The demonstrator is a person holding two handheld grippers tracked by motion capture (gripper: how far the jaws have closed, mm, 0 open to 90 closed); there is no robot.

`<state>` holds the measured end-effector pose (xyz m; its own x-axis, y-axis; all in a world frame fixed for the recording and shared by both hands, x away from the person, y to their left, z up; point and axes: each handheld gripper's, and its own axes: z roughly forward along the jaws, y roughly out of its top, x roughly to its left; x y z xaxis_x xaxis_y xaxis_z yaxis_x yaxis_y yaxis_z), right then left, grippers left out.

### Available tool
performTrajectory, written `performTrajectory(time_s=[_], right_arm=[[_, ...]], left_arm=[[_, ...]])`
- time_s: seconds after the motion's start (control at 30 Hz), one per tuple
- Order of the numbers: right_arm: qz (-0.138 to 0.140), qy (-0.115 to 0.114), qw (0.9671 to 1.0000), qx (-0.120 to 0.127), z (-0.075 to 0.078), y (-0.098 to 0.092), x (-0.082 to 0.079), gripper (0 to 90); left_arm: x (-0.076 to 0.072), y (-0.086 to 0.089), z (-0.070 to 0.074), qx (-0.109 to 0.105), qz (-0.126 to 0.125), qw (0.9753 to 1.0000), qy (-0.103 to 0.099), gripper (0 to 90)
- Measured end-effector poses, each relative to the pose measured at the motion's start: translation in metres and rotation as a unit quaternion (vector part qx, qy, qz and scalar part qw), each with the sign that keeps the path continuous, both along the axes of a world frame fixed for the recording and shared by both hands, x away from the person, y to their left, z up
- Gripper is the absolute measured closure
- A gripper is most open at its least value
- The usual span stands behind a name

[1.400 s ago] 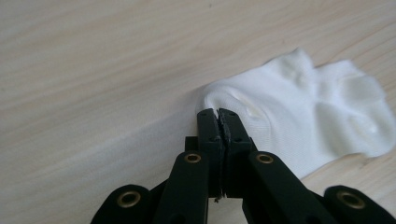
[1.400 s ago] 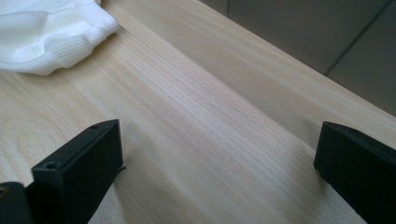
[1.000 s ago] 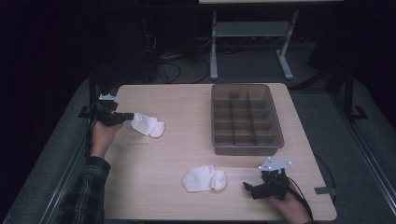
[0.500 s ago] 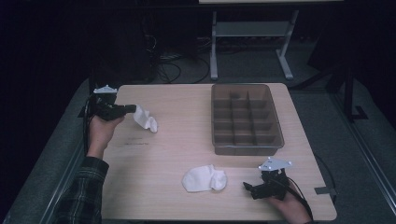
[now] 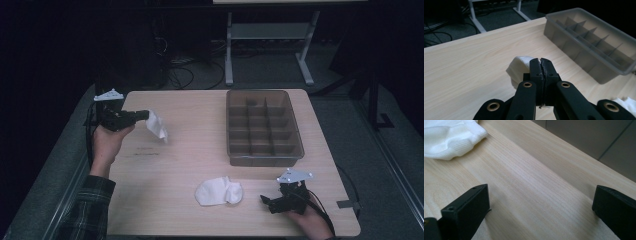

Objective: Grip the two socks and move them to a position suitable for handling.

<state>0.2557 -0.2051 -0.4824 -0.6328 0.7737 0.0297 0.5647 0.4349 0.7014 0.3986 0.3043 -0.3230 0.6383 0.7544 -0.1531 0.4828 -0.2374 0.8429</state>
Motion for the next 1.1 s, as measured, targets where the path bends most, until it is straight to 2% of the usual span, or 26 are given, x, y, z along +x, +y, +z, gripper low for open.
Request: performTrajectory(time_s=[0.27,0.6,0.8,0.87,0.93,1.1], right_arm=[[0.000,0.000,1.0000,0.000,0.000,0.000,0.000,0.8],[0.000,-0.001,1.0000,-0.001,0.000,0.000,0.000,0.8],[0.000,0.000,1.0000,0.001,0.000,0.000,0.000,0.8],[0.000,0.001,1.0000,0.001,0.000,0.000,0.000,0.8],[-0.001,0.000,1.0000,0.001,0.000,0.000,0.000,0.8],[0.000,0.000,1.0000,0.001,0.000,0.000,0.000,0.8]], left_arm=[[-0.023,-0.007,0.004,-0.017,-0.016,0.9996,-0.013,89.4],[-0.052,-0.021,0.009,-0.017,-0.038,0.9987,-0.029,89.4],[-0.063,-0.025,0.002,-0.039,-0.051,0.9976,-0.027,89.4],[-0.064,-0.028,0.000,-0.032,-0.057,0.9976,-0.022,89.4],[-0.067,-0.030,-0.001,-0.038,-0.062,0.9971,-0.022,89.4],[-0.076,-0.036,-0.005,-0.036,-0.077,0.9962,-0.020,89.4]])
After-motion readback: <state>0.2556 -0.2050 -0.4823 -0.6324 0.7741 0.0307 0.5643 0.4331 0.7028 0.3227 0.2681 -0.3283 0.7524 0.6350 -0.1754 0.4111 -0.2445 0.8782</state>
